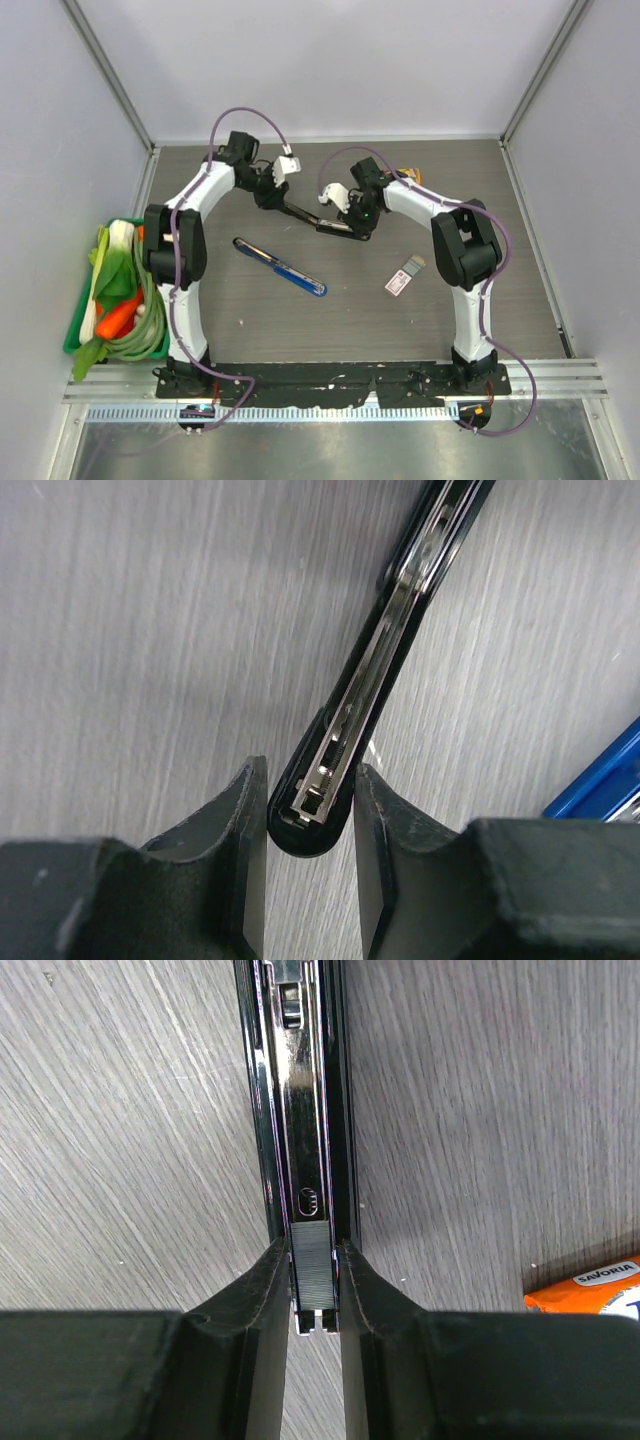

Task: Load the staples into the stapler
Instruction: Close the stapler at the center of the board.

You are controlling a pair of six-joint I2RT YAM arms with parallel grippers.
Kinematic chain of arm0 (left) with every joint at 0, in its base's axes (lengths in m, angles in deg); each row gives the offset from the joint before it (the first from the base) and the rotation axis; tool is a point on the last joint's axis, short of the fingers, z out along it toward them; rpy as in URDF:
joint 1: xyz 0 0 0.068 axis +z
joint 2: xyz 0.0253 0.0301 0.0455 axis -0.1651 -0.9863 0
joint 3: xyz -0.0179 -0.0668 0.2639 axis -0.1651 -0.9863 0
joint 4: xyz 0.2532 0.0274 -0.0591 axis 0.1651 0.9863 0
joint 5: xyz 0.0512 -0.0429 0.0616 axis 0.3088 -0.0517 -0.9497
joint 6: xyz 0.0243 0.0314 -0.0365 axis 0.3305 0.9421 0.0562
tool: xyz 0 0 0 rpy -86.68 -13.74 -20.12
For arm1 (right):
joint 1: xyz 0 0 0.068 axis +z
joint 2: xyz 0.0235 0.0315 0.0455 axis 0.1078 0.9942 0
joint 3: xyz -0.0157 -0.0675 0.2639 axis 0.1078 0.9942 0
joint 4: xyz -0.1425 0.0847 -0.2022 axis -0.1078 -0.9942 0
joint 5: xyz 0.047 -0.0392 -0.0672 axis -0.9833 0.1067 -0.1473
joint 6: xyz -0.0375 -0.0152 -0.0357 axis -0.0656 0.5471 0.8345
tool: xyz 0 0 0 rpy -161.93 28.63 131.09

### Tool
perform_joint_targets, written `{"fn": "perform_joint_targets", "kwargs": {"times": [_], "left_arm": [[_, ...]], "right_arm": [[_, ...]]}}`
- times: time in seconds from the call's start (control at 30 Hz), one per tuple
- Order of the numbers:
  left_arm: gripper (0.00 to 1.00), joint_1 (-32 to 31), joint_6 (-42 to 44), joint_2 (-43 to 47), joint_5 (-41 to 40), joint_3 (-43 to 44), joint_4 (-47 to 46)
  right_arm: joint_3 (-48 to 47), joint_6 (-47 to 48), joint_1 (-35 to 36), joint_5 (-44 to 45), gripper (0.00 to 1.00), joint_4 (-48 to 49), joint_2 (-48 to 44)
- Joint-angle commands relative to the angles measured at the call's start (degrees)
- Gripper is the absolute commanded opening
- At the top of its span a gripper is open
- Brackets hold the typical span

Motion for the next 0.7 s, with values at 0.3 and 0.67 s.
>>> {"fn": "perform_joint_targets", "kwargs": {"times": [0.3, 0.67], "left_arm": [[0.28, -10.0, -30.2, 5.4, 14.1, 6.8, -15.4], [0.79, -2.0, -33.5, 9.7, 20.3, 5.1, -16.3]], "right_arm": [[0.9, -5.8, 0.5, 1.7, 0.15, -0.3, 5.5], [2.9, -2.8, 0.2, 0.0, 0.16, 0.4, 4.1]]}}
